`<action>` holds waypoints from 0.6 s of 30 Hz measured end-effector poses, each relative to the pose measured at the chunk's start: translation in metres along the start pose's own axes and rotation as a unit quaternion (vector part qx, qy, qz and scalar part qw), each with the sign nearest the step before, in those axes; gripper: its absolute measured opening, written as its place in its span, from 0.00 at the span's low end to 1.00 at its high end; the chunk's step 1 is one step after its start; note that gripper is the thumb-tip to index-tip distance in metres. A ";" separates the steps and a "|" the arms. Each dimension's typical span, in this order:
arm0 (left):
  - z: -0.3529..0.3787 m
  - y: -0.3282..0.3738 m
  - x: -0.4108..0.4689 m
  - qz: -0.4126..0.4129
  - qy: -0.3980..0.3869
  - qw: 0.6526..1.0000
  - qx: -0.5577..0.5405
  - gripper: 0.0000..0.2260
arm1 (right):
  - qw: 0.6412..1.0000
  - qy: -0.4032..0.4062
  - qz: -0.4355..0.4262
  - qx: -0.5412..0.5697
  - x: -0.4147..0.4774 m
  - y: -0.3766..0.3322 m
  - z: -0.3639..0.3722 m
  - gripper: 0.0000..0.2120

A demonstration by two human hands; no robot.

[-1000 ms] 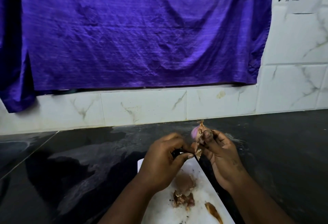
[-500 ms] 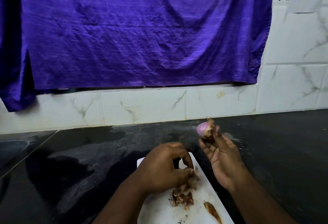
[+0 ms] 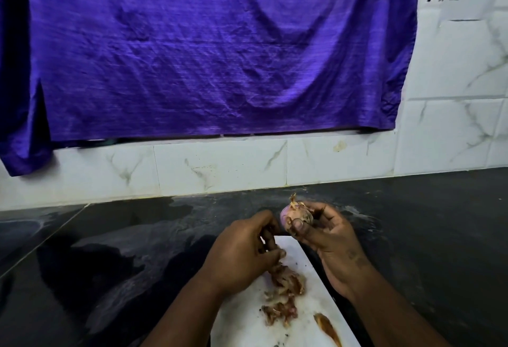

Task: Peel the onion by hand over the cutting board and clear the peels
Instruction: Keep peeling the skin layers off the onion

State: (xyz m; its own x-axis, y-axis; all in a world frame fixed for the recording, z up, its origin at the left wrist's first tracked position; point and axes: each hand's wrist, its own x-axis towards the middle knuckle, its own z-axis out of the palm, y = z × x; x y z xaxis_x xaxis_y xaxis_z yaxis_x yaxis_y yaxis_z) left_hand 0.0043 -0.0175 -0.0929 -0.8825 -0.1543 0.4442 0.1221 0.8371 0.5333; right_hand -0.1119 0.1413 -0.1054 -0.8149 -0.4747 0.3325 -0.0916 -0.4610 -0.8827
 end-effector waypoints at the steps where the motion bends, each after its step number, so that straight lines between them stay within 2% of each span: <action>1: 0.000 0.001 0.000 0.001 0.026 1.000 -0.001 0.08 | 1.000 0.004 0.000 -0.008 0.000 0.001 -0.001 0.26; 3: 0.000 0.004 0.001 -0.010 0.079 0.996 -0.045 0.05 | 1.000 0.004 0.000 -0.029 0.001 0.004 -0.002 0.26; 5: 0.001 0.003 0.002 -0.027 0.114 0.988 -0.097 0.08 | 0.999 -0.004 -0.003 -0.054 0.001 0.006 -0.003 0.26; 8: 0.001 0.001 0.003 -0.015 0.151 0.984 -0.090 0.13 | 0.997 -0.016 -0.008 -0.073 0.001 0.007 -0.002 0.26; 11: 0.000 0.008 0.003 0.008 0.160 0.980 -0.119 0.08 | 0.997 -0.022 -0.013 -0.079 -0.001 0.007 -0.002 0.26; 15: 0.004 0.010 0.002 0.010 0.159 0.979 -0.129 0.08 | 0.996 -0.047 -0.014 -0.077 -0.003 0.007 -0.001 0.27; 18: 0.003 0.008 0.004 -0.001 0.183 0.973 -0.144 0.07 | 0.996 -0.056 -0.023 -0.070 -0.003 0.007 -0.001 0.23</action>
State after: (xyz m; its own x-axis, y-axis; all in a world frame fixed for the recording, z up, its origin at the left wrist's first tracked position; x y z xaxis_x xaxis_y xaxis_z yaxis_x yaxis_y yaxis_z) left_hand 0.0004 -0.0098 -0.0890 -0.6683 -0.3761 0.6418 0.2894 0.6633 0.6901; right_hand -0.1103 0.1404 -0.1126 -0.7403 -0.5387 0.4021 -0.2131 -0.3793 -0.9004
